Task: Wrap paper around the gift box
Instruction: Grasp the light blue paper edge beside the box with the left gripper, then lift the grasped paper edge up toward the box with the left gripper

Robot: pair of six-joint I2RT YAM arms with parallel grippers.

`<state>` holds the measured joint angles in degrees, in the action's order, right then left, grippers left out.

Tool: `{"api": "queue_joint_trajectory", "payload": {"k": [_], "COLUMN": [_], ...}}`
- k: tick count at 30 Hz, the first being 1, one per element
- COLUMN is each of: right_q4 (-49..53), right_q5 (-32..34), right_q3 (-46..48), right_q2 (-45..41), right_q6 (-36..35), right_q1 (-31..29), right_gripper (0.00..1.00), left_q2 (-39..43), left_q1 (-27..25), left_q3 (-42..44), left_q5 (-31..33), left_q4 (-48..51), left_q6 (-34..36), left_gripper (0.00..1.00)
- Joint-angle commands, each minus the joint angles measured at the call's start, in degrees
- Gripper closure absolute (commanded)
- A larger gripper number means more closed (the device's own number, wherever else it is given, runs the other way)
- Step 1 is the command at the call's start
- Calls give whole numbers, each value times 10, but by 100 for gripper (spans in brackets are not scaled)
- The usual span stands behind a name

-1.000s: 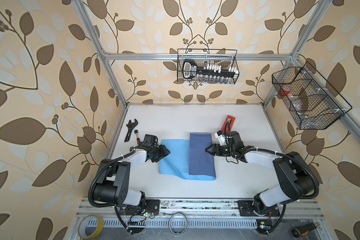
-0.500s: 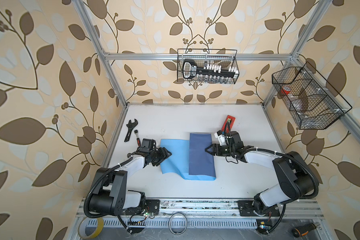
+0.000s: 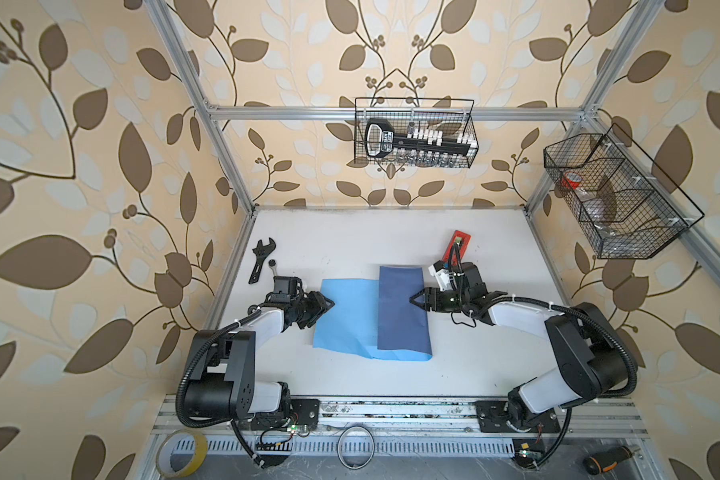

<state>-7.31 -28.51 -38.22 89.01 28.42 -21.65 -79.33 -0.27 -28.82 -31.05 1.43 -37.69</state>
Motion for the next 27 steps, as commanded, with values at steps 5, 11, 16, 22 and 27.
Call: {"api": "queue_joint_trajectory", "payload": {"k": [5, 11, 16, 22, 27], "right_q4": [83, 82, 83, 86, 90], "right_q5": [52, 52, 53, 58, 65], "right_q3": [14, 13, 10, 7, 7], "right_q2": [34, 36, 39, 43, 44], "right_q6": [-19, -20, -19, -19, -21], "right_q1": [-9, -11, -13, -17, -20], "right_gripper": [32, 32, 32, 30, 26], "left_q2": [-5, 25, 48, 85, 111], "left_q1": [4, 4, 3, -6, -43], "left_q3": [-16, -15, -12, -9, -29], "left_q5": [-6, 10, -13, -46, -37], "left_q4": [-12, -10, -22, -48, -28], "left_q6": [15, 21, 16, -9, -9], "left_gripper": [69, 83, 90, 100, 100]}}
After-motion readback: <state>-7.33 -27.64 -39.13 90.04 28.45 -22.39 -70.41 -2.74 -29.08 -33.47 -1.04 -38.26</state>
